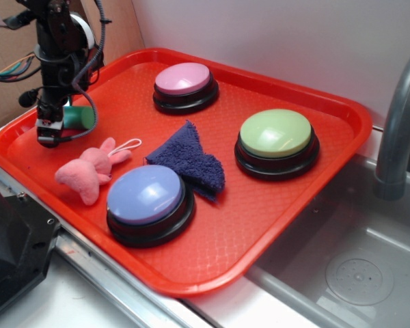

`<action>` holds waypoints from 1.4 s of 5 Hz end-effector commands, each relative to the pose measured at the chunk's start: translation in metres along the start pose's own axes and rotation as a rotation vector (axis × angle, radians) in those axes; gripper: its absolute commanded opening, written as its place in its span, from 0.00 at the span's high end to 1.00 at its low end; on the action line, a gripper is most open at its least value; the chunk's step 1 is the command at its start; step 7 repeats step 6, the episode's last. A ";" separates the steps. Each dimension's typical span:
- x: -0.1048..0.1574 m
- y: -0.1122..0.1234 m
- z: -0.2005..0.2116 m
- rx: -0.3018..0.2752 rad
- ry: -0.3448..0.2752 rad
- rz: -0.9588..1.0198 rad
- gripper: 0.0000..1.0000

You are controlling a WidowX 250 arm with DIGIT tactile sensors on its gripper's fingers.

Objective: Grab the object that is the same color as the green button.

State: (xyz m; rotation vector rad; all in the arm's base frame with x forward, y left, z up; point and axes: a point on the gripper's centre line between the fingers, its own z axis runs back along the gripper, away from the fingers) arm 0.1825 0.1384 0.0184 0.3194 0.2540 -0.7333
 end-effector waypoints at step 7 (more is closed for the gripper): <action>0.005 -0.037 0.217 -0.279 -0.134 0.869 1.00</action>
